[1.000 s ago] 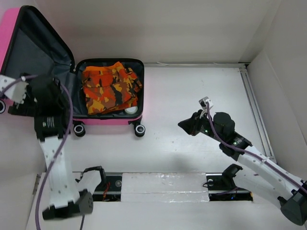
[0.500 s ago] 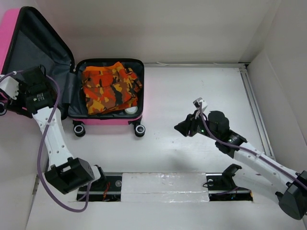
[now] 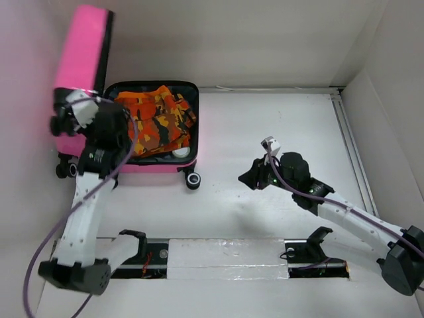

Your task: Pack the luggage

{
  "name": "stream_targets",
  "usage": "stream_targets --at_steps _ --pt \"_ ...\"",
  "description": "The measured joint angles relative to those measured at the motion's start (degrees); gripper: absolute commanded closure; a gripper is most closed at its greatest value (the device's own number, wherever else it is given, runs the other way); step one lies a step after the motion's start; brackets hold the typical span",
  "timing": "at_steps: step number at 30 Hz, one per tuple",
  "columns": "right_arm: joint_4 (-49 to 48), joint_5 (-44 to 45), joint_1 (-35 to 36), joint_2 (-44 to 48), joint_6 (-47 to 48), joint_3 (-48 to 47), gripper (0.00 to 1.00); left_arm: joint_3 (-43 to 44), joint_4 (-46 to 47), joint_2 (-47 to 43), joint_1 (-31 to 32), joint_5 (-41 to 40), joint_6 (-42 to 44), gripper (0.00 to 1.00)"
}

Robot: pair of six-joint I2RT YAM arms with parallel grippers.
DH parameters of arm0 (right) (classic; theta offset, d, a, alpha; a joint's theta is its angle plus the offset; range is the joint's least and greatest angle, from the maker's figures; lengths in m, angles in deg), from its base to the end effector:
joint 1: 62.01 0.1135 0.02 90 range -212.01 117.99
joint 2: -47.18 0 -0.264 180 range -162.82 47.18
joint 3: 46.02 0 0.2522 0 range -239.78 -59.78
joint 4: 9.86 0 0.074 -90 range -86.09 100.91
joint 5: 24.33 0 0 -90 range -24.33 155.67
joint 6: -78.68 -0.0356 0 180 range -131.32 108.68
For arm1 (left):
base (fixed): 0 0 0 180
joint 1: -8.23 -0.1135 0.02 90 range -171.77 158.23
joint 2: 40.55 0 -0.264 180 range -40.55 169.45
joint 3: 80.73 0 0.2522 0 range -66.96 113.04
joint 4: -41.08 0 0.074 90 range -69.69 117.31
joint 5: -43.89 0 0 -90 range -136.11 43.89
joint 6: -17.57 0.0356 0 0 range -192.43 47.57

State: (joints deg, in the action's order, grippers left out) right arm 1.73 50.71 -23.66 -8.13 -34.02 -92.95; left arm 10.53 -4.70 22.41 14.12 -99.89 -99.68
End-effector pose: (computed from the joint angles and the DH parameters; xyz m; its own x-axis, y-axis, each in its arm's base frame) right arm 0.1677 0.1444 0.2568 -0.5518 0.0388 -0.8330 -0.6252 0.6419 0.4440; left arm 0.2145 0.0067 0.4397 0.0571 -0.2779 -0.9589 -0.7634 0.6069 -0.2213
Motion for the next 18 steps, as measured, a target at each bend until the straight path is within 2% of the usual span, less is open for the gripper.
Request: stream_targets --at_steps 2,3,4,5,7,9,11,15,18 --pt "0.0 0.2 0.0 -0.6 -0.1 -0.1 0.56 -5.6 -0.2 -5.7 7.4 5.1 1.2 1.0" --pt "0.0 0.2 0.0 -0.7 -0.2 -0.2 0.56 -8.5 0.3 -7.8 9.4 9.3 2.3 0.96" --pt "0.0 0.6 0.0 -0.7 -0.3 -0.2 0.56 -11.0 1.2 -9.7 10.4 16.4 2.3 0.84" --pt "0.0 0.9 0.1 -0.7 -0.4 -0.4 0.56 -12.7 2.4 -10.6 10.9 22.7 3.0 0.48" --pt "0.0 1.7 0.2 -1.0 -0.9 -1.1 0.56 -14.8 4.6 -9.9 11.3 37.7 5.0 0.24" --pt "-0.1 2.8 0.3 -1.7 -1.5 -2.3 0.56 -15.9 5.6 -7.9 11.7 52.9 8.3 0.07" --pt "-0.1 3.7 0.4 -2.6 -2.0 -3.2 0.56 -16.0 5.4 -5.0 12.0 64.4 11.9 0.0" --pt "0.0 5.6 0.4 -5.0 -2.9 -4.7 0.56 -16.0 3.8 -2.0 12.7 85.5 18.1 0.0" --pt "0.0 6.9 0.4 -6.8 -3.2 -6.0 0.56 -15.6 4.1 -1.1 15.9 97.5 18.8 0.0"
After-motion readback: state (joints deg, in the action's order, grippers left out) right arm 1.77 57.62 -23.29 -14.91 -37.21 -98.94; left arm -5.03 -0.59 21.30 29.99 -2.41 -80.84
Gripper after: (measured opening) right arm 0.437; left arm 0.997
